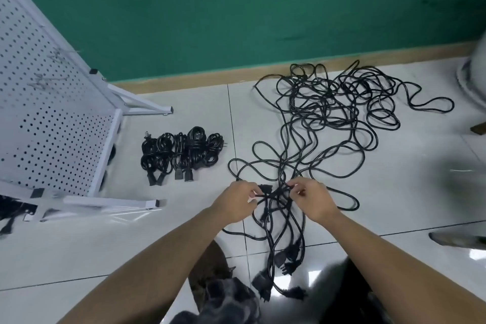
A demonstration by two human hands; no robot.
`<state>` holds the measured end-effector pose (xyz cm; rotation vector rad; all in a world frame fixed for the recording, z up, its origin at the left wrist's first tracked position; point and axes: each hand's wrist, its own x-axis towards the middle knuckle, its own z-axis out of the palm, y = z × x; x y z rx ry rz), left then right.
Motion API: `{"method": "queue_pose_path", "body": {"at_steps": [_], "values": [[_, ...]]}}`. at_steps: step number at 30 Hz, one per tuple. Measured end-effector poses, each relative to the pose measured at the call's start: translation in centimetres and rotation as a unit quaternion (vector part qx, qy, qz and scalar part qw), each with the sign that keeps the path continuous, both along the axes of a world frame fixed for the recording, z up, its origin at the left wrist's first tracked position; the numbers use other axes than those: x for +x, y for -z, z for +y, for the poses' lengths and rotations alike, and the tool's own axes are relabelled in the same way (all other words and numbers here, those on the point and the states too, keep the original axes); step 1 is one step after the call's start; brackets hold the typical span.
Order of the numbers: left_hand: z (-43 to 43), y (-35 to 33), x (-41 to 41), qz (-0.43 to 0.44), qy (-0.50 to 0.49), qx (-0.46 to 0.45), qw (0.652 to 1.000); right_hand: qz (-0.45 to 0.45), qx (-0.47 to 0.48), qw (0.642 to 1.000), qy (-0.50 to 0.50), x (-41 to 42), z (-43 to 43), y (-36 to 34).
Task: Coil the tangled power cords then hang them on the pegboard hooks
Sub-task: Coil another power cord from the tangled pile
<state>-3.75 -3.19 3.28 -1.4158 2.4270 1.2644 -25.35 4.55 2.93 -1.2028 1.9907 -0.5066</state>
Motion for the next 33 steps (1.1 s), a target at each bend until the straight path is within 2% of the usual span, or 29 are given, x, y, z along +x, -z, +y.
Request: {"method": "queue_pose_path", "body": {"at_steps": [5,9,12,15,22,29,33], "values": [[2.1,1.4,-2.5,0.004,0.022,0.018,1.0,0.021,0.074,0.995,0.057,-2.6,3.7,1.5],[4.0,2.7,-3.7,-0.031,0.085,0.089,0.992,0.02,0.156,0.986,0.061,-3.0,6.3,3.0],[5.0,3.9,-4.1,-0.083,0.171,0.07,0.979,0.014,0.192,0.98,0.052,-2.0,7.6,4.4],[5.5,4.7,-4.2,-0.118,0.211,0.038,0.97,0.002,0.207,0.977,0.049,-0.8,8.4,5.7],[5.6,5.6,-3.4,-0.165,0.278,-0.026,0.946,-0.041,0.179,0.975,0.122,0.7,8.6,7.9],[6.1,5.3,-3.3,-0.187,0.292,-0.051,0.937,-0.044,0.177,0.977,0.107,0.4,8.4,8.2],[6.1,5.6,-3.3,-0.174,0.275,-0.049,0.944,-0.072,0.117,0.984,0.113,-0.1,9.4,8.0]]}}
